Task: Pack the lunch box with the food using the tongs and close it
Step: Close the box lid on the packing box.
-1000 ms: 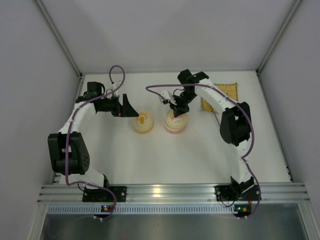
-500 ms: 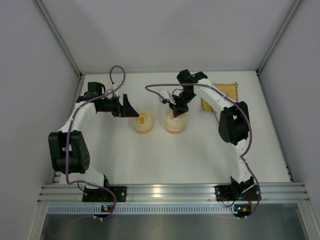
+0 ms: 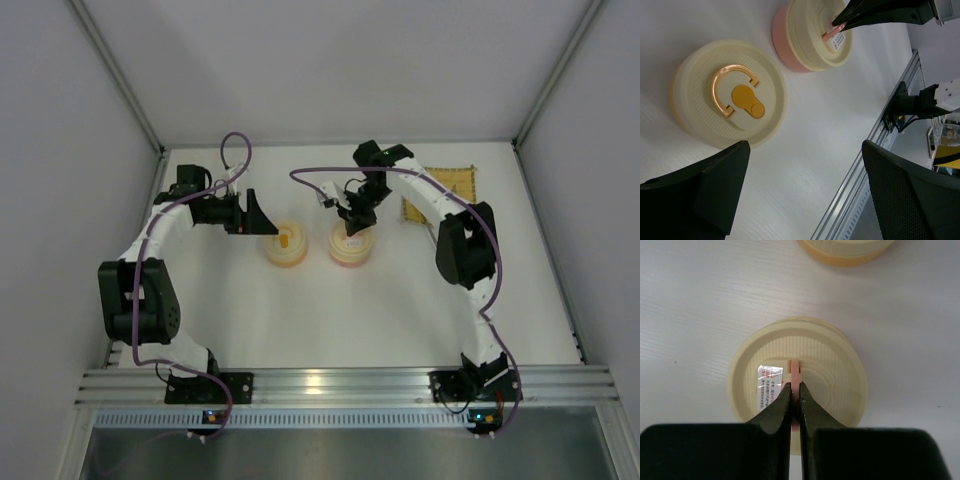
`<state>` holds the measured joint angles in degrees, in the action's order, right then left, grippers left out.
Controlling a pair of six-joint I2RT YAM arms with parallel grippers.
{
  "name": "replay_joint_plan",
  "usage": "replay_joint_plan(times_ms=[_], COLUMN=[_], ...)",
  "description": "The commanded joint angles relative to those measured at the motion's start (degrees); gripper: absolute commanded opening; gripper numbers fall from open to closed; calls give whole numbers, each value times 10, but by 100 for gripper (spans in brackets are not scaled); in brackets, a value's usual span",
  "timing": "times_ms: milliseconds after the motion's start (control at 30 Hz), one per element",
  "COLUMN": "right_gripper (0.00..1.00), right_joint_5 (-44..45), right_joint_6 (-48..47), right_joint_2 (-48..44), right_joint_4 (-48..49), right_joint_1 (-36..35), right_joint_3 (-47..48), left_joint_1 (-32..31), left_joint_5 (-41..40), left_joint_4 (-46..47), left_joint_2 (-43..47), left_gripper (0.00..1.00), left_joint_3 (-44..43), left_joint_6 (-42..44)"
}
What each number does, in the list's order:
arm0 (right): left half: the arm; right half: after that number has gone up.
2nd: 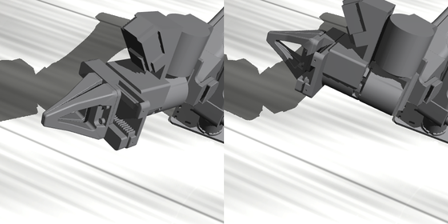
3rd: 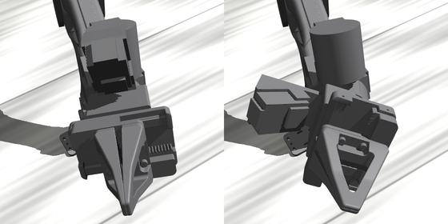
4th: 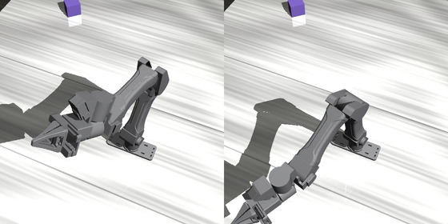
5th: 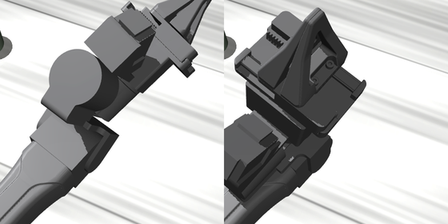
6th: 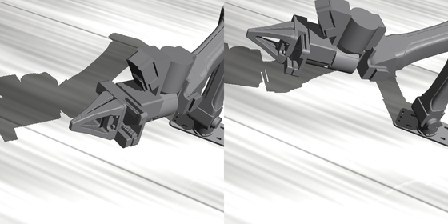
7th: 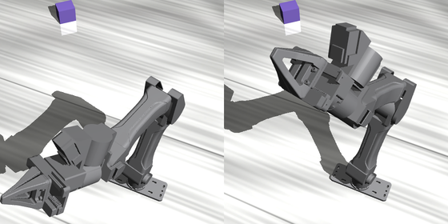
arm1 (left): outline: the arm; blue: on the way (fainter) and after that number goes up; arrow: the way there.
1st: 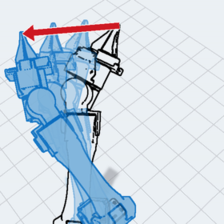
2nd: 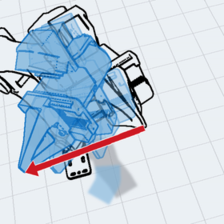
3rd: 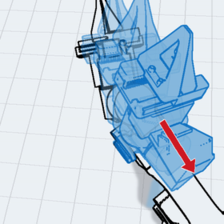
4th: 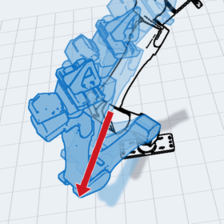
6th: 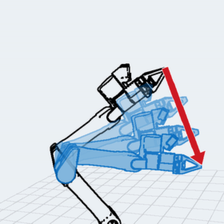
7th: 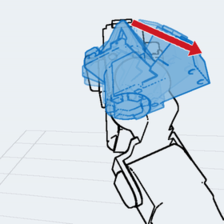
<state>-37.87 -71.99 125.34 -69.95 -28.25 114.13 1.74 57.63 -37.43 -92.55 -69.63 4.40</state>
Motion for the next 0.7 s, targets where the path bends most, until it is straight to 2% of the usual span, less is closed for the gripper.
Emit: replay_joint_plan(times_ms=[0, 667], right_gripper=[0, 0], right_joint_5=[-29, -20], right_joint_6=[-3, 27], right_joint_2=[-2, 13], right_joint_4=[2, 18], right_joint_1=[6, 3], right_joint_3=[26, 29], left_joint_1=[1, 1], left_joint_5=[21, 21], left_joint_4=[18, 19], left_joint_2=[3, -1], left_gripper=[98, 98], left_joint_3=[3, 7], left_joint_6=[7, 9])
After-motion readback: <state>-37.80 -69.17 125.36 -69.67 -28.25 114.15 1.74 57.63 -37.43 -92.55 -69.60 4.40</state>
